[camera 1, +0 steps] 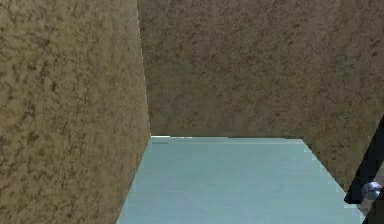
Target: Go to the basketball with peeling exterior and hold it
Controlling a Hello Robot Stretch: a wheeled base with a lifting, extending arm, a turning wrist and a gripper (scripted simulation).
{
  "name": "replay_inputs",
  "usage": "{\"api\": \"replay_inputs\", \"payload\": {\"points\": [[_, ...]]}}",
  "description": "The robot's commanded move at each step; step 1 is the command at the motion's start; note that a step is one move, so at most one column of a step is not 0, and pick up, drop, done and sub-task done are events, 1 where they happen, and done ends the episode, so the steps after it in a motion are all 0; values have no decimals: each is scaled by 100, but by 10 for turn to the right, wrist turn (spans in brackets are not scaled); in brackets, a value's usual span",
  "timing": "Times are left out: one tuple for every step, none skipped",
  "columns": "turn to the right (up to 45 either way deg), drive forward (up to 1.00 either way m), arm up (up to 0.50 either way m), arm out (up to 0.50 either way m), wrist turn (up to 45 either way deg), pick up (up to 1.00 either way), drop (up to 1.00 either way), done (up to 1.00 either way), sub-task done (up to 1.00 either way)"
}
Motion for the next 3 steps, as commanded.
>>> {"api": "replay_inputs", "payload": {"points": [[0,75,0,0,0,0,0,0,0],[30,0,0,0,0,0,0,0,0],[0,30,0,0,0,0,0,0,0]]}}
